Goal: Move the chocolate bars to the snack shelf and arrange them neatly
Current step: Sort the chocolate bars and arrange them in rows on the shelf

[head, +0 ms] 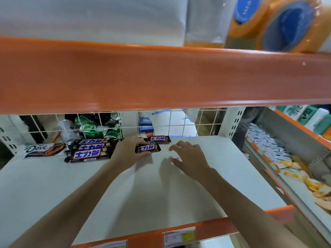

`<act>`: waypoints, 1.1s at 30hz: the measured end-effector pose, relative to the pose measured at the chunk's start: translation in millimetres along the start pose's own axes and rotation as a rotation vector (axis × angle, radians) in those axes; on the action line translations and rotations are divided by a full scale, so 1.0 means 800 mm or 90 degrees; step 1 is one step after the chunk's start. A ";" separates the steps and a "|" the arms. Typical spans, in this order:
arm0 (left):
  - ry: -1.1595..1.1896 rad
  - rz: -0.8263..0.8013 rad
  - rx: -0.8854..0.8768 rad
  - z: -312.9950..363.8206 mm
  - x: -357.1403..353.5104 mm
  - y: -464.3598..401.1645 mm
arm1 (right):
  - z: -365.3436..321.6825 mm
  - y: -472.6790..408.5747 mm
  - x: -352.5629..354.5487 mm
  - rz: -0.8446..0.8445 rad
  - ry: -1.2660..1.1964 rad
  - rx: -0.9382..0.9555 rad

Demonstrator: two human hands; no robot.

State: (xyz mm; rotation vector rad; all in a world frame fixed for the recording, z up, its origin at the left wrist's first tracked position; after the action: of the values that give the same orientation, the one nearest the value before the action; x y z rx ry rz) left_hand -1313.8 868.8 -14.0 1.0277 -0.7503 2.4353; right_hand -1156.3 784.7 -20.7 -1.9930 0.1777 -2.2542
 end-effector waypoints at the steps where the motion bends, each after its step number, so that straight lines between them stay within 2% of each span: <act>1: -0.005 0.004 0.002 0.003 -0.006 -0.006 | 0.004 0.000 -0.001 0.000 -0.008 0.003; 7: -0.078 0.013 0.025 0.012 -0.031 -0.043 | 0.027 -0.002 0.000 0.019 -0.012 0.027; 21: -0.082 0.068 0.029 0.013 -0.058 -0.059 | 0.060 -0.001 -0.005 0.036 -0.036 0.033; 33: -0.097 0.037 0.048 0.013 -0.058 -0.058 | 0.053 0.001 -0.010 0.019 -0.063 0.028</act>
State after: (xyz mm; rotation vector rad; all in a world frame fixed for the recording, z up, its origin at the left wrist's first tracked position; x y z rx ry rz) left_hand -1253.2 892.2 -27.2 1.2481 -0.7511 2.4721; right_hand -1113.3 785.0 -23.6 -2.0599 0.1461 -2.1170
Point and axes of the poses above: each hand's wrist, its own y-axis away from the middle knuckle, its own x-axis out of the back of the hand, z = x × y, the point moved 9 cm from there along -y, towards the middle knuckle, and after that the axes turned 9 degrees about y, right-handed, at the moved point
